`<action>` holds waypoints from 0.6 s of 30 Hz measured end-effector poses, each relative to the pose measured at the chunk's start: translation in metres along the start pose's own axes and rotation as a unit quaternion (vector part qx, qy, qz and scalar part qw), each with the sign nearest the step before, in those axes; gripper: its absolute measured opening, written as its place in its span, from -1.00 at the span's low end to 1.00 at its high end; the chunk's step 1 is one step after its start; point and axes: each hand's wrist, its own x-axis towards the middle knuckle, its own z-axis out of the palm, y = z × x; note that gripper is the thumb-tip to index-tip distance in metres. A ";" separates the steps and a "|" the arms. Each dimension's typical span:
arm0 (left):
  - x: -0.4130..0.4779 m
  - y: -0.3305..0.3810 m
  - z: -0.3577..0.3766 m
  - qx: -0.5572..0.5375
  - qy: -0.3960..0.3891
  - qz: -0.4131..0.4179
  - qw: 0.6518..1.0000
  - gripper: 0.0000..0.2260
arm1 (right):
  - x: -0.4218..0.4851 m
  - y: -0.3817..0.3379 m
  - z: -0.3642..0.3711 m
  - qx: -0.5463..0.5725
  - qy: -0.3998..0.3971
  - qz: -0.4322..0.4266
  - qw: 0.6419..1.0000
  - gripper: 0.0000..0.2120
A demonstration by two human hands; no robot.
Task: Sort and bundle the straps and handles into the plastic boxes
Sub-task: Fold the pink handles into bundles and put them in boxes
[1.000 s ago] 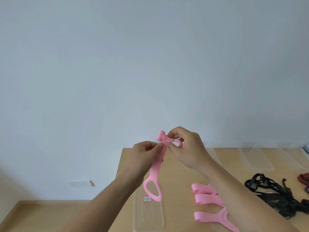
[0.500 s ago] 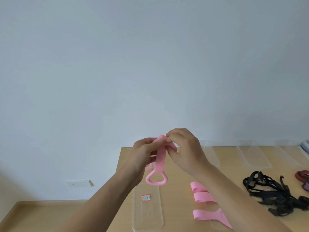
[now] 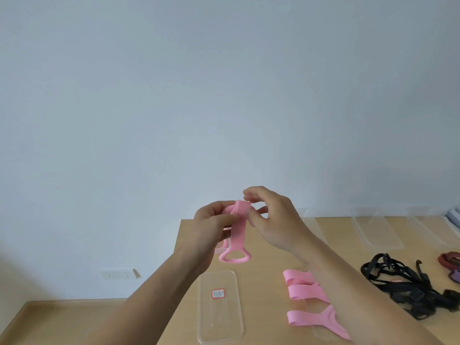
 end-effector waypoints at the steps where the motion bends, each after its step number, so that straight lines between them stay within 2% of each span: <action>1: 0.000 0.000 0.000 0.003 0.001 0.002 1.000 -0.69 | 0.000 0.000 0.000 -0.004 -0.016 0.016 1.000 -0.73; 5: -0.002 -0.001 -0.001 0.013 0.020 0.012 1.000 -0.71 | -0.001 -0.006 0.001 0.002 -0.036 -0.009 0.999 -0.86; 11: -0.004 -0.002 -0.002 0.013 0.054 0.000 0.998 -0.58 | -0.002 -0.007 -0.001 0.029 0.008 -0.004 1.000 -0.88; 15: -0.008 -0.002 -0.001 0.032 0.049 -0.021 0.998 -0.62 | -0.004 -0.010 -0.002 0.061 0.040 -0.032 0.997 -0.93; 18: -0.010 -0.003 -0.002 0.035 0.038 -0.024 0.998 -0.63 | -0.008 -0.012 0.000 0.036 0.059 -0.070 0.995 -0.92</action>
